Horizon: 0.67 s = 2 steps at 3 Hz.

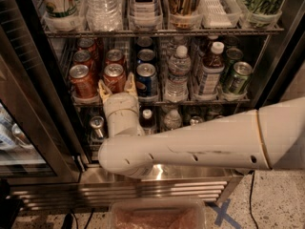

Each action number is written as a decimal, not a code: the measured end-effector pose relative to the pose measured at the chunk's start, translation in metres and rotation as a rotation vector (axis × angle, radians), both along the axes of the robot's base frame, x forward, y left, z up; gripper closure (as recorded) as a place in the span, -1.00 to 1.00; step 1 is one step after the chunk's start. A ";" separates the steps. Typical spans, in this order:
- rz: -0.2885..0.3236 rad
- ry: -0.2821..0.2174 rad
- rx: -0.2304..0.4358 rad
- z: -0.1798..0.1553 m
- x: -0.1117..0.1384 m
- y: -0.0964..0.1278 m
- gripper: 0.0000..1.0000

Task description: Pick coke can from middle shelf of fridge

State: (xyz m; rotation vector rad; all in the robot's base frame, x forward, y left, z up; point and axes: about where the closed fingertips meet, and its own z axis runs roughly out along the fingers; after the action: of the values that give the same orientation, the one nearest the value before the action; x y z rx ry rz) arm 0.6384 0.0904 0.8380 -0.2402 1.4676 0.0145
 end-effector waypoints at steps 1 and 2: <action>0.009 0.019 0.009 -0.004 0.003 0.001 0.05; 0.033 0.039 0.015 -0.008 0.002 0.005 0.51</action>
Offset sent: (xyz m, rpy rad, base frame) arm -0.0006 0.0118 -0.0175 0.0218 0.0726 0.0710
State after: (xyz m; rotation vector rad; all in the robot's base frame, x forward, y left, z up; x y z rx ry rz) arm 0.6406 0.0956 0.8295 -0.2537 1.5019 0.0572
